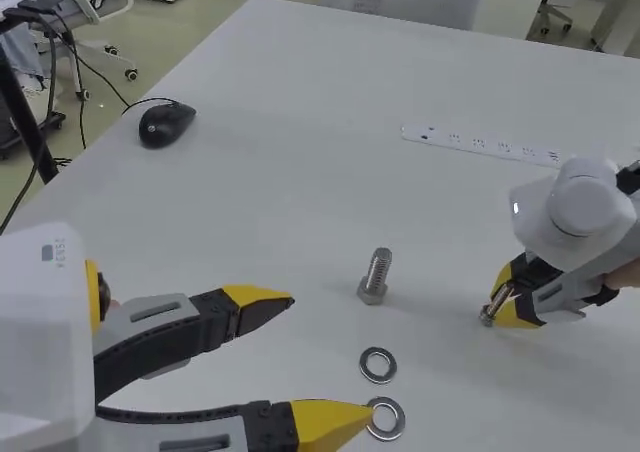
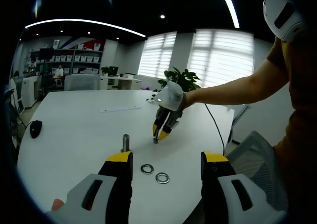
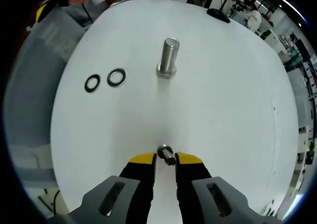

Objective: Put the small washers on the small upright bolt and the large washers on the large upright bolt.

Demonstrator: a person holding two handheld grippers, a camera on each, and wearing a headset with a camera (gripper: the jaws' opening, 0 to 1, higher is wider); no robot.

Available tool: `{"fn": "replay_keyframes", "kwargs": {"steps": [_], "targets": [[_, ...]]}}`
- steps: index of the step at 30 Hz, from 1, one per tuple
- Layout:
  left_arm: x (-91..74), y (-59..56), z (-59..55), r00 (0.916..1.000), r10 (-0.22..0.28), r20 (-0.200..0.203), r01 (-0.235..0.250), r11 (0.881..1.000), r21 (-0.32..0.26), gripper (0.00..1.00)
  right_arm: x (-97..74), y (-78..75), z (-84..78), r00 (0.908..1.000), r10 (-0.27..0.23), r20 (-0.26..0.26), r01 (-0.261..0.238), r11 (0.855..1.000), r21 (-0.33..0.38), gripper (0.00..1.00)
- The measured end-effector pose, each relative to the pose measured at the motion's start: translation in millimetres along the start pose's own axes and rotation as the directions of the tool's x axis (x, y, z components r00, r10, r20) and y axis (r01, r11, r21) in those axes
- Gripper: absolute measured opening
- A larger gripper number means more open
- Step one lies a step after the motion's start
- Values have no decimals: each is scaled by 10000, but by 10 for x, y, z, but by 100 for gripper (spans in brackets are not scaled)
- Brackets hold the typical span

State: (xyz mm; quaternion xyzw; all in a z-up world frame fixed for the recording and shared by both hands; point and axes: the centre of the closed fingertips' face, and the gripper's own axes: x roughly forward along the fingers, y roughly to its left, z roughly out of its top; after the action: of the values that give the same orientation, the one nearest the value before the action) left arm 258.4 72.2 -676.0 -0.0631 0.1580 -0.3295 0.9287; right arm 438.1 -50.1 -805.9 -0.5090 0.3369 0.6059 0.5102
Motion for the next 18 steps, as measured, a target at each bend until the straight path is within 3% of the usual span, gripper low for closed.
{"fn": "replay_keyframes", "kwargs": {"steps": [9,18], "targets": [[-3,-6,14,10000,-20,13,20,10000,68,55,-117,61,-58,9999,-105,56,103,9993,346,16],[-24,-73,65,9999,-72,80,70,9996,274,55,-167,341,-2,9998,92,168,-98,9993,362,16]]}}
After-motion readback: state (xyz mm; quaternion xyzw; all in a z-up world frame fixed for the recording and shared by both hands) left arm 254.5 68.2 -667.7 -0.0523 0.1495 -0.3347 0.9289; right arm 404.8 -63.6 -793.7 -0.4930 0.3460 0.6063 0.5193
